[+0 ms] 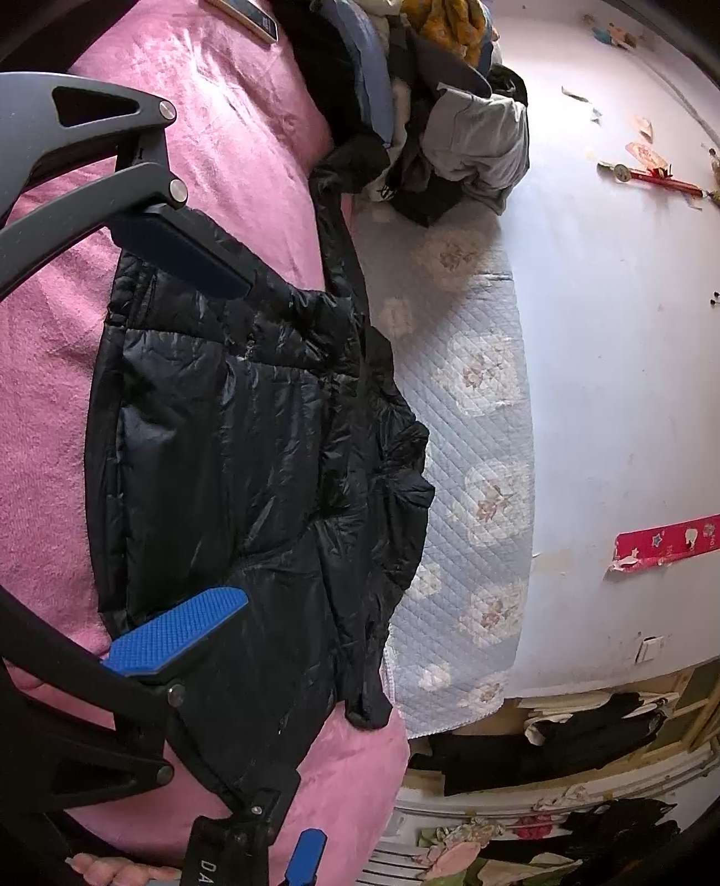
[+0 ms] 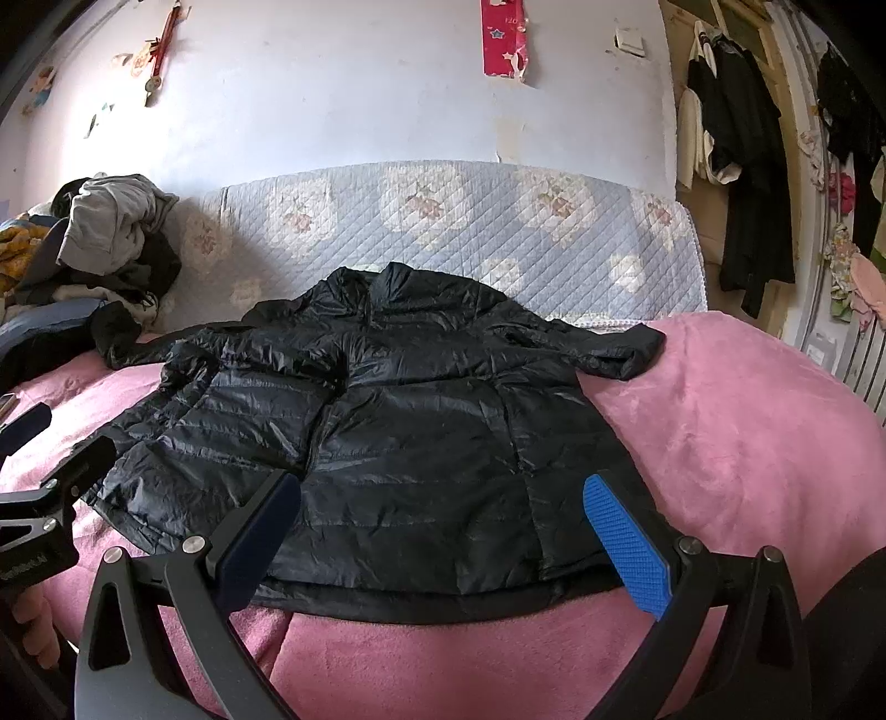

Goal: Fold large clothes

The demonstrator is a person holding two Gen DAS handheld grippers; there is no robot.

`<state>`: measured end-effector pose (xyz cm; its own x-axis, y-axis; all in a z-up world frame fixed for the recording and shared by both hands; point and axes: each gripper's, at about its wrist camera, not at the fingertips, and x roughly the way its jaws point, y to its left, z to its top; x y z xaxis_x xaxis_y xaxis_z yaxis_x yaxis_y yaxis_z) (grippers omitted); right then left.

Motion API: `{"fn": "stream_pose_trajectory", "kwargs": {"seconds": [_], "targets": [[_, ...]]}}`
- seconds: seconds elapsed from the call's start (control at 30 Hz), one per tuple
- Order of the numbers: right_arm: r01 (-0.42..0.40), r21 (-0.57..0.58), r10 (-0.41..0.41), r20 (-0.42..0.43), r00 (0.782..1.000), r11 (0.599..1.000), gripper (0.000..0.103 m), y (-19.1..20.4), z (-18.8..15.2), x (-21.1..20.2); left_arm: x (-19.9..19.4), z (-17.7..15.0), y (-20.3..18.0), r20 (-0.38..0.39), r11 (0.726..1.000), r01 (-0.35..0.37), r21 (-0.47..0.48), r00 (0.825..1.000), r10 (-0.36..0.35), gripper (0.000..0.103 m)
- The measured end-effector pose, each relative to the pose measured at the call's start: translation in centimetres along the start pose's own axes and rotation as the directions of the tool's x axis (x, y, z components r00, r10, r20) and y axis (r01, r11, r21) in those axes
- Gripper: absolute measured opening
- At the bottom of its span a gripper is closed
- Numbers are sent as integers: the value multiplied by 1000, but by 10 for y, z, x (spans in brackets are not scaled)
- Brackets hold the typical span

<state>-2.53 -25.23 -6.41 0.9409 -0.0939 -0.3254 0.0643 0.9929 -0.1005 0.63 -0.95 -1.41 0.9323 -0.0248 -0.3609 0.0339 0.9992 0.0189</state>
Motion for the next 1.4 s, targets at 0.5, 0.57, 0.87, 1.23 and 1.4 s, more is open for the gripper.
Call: {"fn": "stream_pose_trajectory", "kwargs": {"seconds": [0.5, 0.57, 0.87, 1.23, 1.4], "targets": [[-11, 41, 10, 9, 1000, 999, 103, -8, 0, -2, 0, -4, -2, 4, 1000, -6, 18, 1000, 6, 103], [-4, 39, 4, 9, 1000, 999, 103, -8, 0, -3, -3, -2, -1, 12, 1000, 4, 9, 1000, -4, 103], [0, 37, 0, 3, 1000, 999, 103, -9, -1, -3, -6, 0, 8, -2, 999, 23, -32, 1000, -23, 103], [-15, -269, -35, -183, 982, 963, 103, 34, -21, 26, 38, -37, -12, -298, 977, 41, 208, 954, 24, 89], [-21, -250, -61, -314, 948, 968, 103, 24, -35, 43, 38, -60, -19, -362, 944, 22, 329, 926, 104, 90]]}}
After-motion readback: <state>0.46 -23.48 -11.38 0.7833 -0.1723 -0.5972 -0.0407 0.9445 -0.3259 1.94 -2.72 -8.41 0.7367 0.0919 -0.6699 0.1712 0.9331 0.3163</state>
